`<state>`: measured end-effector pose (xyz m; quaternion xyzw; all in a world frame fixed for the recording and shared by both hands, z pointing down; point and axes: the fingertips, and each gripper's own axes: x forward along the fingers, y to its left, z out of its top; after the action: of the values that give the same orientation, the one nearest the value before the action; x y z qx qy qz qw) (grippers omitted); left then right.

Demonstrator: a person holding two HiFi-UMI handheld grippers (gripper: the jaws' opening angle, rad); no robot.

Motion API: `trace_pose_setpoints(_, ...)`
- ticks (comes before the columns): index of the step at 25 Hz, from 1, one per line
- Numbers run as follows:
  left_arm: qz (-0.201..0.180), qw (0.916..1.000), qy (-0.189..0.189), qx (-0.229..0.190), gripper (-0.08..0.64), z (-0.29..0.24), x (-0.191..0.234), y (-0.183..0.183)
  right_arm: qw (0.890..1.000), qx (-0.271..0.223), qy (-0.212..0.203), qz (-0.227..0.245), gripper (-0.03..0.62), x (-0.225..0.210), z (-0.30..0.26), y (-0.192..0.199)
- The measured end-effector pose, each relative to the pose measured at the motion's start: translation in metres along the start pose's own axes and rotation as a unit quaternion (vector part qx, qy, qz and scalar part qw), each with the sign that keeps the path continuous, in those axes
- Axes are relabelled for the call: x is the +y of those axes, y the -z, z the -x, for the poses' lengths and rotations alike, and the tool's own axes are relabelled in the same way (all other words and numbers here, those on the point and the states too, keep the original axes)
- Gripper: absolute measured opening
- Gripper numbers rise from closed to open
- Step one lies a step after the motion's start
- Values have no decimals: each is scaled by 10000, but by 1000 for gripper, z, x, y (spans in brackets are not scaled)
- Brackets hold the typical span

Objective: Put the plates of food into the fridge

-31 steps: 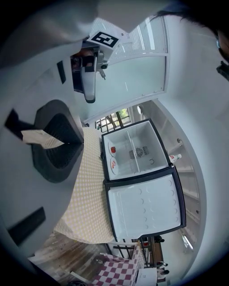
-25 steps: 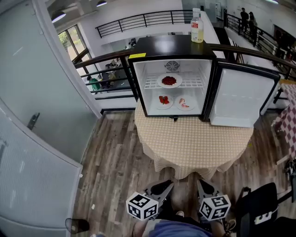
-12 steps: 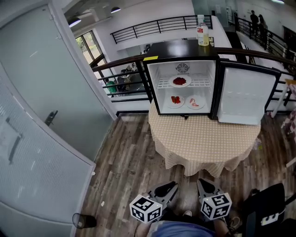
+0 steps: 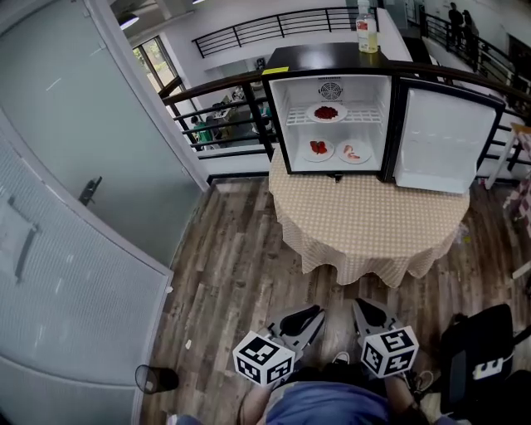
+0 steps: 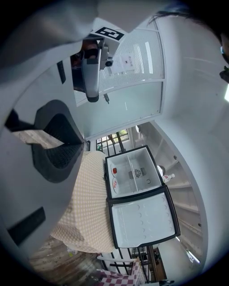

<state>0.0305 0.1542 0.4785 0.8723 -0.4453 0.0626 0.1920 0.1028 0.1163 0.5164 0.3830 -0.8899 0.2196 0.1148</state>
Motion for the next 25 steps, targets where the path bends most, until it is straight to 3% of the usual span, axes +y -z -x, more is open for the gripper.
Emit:
trace_pose_setpoints(13,34,9997,228,124,57,40,1,16,9998,22,199,-3,15,43,8,11)
trace_pose_setpoints(25,-21,9993,349,96,57,45,4,10,9995,-69,279,136,15,51,8,2)
